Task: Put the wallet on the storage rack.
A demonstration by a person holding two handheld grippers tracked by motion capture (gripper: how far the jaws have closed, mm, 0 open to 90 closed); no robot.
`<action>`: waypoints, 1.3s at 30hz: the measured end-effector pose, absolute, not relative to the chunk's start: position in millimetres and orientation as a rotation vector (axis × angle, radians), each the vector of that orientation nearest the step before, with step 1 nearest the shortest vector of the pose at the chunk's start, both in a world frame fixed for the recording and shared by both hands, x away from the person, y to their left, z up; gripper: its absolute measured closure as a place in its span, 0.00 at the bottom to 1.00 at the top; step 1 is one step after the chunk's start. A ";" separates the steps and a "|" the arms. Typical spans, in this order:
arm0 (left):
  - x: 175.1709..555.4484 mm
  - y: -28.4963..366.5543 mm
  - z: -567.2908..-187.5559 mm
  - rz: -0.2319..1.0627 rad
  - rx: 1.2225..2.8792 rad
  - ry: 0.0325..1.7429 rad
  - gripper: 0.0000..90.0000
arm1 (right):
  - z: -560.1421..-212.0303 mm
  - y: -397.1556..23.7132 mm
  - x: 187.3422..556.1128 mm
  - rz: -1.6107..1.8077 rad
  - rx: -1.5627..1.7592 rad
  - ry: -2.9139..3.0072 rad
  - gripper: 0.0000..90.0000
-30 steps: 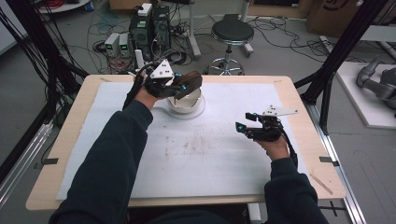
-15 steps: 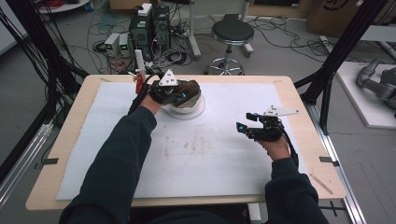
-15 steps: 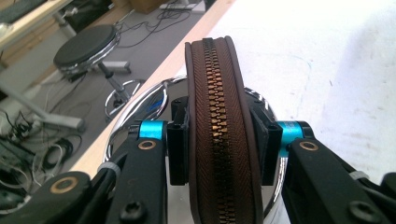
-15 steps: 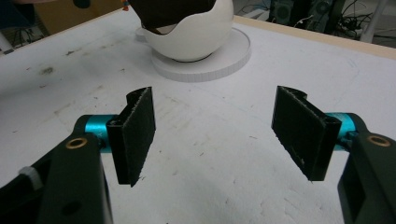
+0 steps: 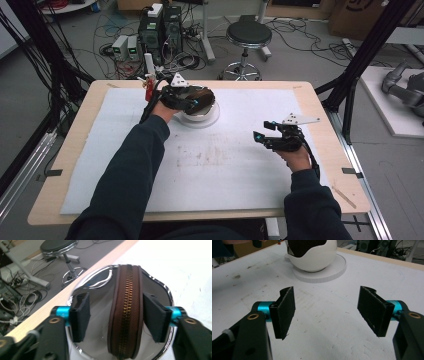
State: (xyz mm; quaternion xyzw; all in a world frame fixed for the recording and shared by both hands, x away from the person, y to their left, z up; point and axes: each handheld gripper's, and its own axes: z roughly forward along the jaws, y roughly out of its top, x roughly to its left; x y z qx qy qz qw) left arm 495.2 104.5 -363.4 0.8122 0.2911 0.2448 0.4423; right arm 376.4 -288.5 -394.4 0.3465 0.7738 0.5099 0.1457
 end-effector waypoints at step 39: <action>368.5 200.1 -385.8 0.567 1.620 0.802 0.27 | -395.9 -295.9 370.7 1.220 0.981 2.168 0.25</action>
